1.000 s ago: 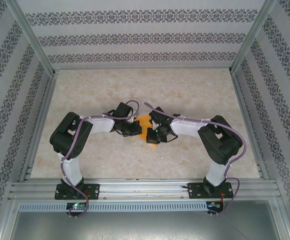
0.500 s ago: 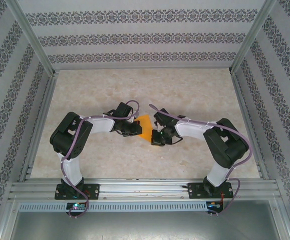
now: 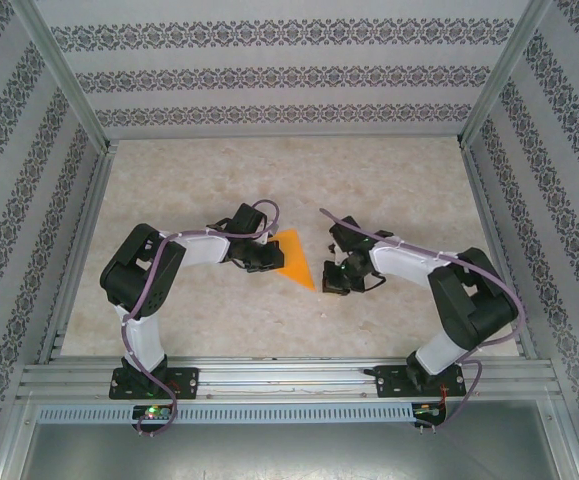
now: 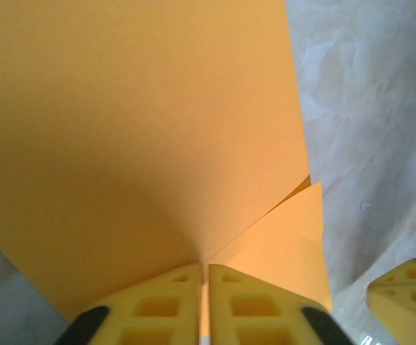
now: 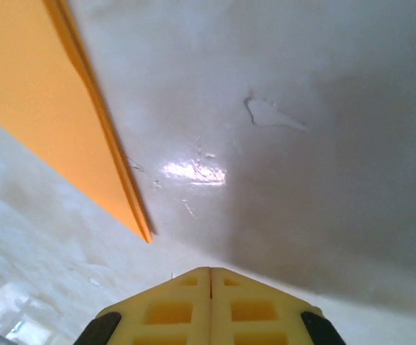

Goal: Fold a paper plane with a square sheet of paper (fold left side to right side)
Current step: Third fold the triangle at the center of the table, then fourth fold the wing at the center of the table.

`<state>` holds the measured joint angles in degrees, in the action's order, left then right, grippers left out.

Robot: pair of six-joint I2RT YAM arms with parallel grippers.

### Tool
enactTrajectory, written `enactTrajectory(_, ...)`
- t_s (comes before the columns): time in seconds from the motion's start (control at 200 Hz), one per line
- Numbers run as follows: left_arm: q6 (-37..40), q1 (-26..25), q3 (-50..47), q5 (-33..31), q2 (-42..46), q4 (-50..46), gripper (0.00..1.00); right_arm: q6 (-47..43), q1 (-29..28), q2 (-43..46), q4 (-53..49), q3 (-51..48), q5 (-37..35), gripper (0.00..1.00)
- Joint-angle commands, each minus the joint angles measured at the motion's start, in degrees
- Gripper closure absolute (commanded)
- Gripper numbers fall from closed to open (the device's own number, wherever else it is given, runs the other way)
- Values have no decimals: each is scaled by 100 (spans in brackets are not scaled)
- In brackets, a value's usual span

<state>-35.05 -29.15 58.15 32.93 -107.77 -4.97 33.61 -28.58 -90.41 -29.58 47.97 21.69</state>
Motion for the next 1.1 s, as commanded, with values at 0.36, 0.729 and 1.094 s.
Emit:
enactTrajectory(0.36, -953, 903, -816, -96, 1410, 838, 63, -2152, 283, -908, 972, 1102, 1305, 61)
enactTrajectory(0.729, -1188, 1035, -1069, 49, 1281, 989, 61, -2323, 300, -1664, 972, 1543, 1338, 59)
enactTrajectory(1.094, -1255, 1041, -991, 225, 1109, 1082, 60, -2236, 344, -1625, 1106, 1453, 1622, 75)
